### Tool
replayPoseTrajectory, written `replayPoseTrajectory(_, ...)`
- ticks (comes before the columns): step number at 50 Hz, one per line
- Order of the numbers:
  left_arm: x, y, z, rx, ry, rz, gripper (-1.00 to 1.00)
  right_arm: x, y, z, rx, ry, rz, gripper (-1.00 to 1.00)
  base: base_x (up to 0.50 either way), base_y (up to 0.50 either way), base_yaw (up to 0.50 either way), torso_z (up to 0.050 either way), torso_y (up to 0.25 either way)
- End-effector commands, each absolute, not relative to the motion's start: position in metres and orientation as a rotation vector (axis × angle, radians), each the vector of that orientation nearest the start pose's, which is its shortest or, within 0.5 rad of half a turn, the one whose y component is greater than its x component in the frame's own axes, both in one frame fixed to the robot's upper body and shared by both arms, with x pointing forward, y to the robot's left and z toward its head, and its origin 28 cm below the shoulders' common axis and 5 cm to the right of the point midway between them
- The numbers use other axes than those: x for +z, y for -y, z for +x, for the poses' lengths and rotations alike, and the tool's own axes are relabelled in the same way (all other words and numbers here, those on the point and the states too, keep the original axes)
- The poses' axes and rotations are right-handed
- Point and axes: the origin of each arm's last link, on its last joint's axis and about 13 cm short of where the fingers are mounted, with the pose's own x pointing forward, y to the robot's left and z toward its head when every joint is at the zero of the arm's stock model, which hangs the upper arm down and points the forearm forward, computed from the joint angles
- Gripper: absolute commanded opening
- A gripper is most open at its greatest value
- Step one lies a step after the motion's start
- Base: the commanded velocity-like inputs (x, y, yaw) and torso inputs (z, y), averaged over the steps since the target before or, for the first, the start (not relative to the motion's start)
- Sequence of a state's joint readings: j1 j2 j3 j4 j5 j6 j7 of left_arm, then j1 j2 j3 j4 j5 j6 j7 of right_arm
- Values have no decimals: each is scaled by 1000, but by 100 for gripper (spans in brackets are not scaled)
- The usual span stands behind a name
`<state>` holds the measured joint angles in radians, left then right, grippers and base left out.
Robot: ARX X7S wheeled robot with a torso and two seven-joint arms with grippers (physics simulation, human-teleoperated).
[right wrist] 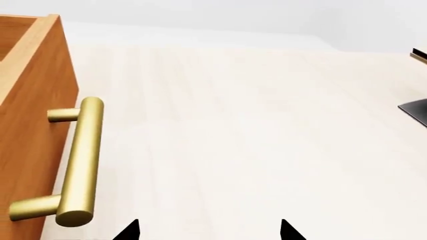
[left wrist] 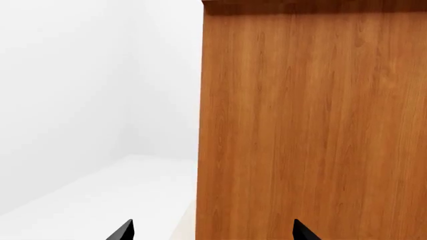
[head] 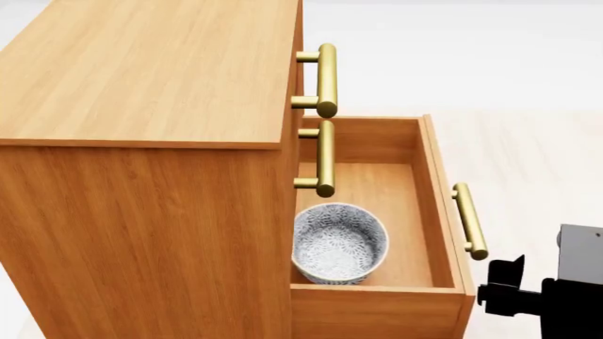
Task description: Put the bowl in the bottom drawer of the cabinet and close it.
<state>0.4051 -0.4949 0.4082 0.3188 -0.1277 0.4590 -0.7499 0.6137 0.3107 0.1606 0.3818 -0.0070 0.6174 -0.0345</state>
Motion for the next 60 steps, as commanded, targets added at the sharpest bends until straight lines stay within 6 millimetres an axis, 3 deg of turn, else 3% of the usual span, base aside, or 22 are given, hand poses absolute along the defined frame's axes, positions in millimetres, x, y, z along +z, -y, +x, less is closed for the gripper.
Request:
replayPoseTrajectory(1,35,-215,99,186,233,-26,100,80,224,315,-277,-364,-87,100,0,0,0,0,0)
replayPoseTrajectory(60,35,-216,99,188,233,-28,100,81,201,313,-181,-351,-65,100,0,0,0,0,0)
